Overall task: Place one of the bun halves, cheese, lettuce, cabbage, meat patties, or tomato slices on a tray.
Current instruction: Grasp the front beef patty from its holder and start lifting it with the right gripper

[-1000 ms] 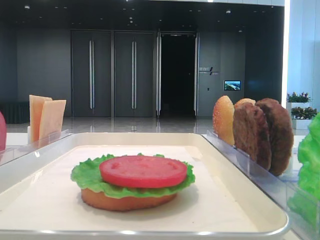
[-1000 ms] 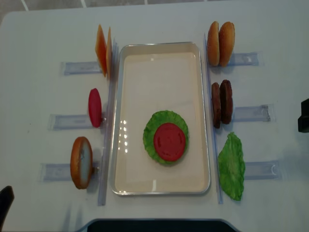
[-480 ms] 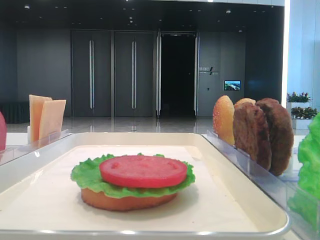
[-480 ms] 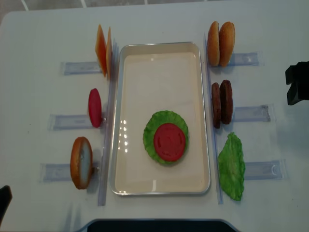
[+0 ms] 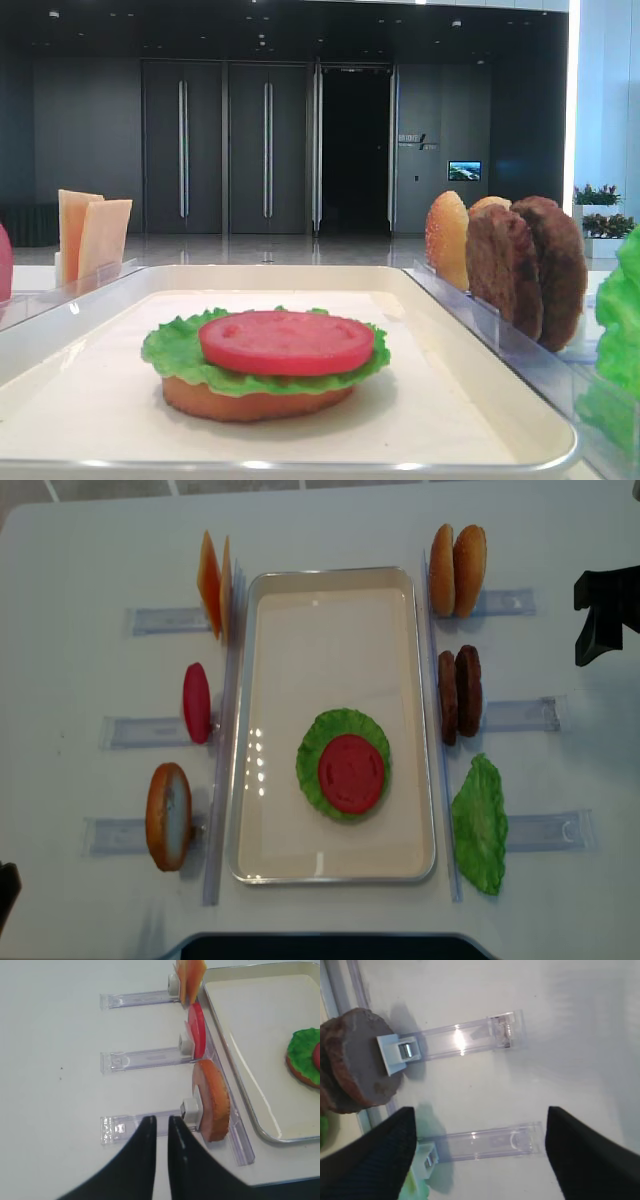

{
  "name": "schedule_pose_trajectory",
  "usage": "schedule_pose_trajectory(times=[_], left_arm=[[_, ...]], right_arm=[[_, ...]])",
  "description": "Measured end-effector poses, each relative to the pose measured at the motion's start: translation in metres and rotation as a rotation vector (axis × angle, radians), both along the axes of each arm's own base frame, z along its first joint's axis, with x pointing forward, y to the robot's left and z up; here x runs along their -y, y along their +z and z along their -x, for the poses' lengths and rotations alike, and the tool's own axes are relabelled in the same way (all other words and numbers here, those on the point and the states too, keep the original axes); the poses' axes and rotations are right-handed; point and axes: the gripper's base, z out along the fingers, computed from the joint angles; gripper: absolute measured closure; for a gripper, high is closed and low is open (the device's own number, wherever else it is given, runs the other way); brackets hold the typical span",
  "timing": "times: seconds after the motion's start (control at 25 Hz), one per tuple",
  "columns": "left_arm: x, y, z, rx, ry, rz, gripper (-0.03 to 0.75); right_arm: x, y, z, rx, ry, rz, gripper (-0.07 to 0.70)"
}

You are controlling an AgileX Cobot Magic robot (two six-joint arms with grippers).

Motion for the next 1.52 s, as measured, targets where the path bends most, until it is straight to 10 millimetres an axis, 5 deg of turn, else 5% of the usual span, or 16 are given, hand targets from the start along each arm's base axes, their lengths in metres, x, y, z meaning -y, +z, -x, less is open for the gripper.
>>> schedule_pose_trajectory(times=[0.28, 0.96, 1.52], left_arm=[[0.0, 0.0, 0.0, 0.0, 0.0, 0.0, 0.711], [0.0, 0.0, 0.0, 0.0, 0.0, 0.0, 0.715], [0.0, 0.0, 0.0, 0.0, 0.0, 0.0, 0.715]], right_arm=[[-0.033, 0.001, 0.001, 0.028, -0.031, -0.036, 0.092], [-0.135, -0.013, 0.011, 0.045, 0.12, -0.062, 0.092], [-0.161, -0.038, 0.001, 0.012, 0.171, -0.02, 0.092]])
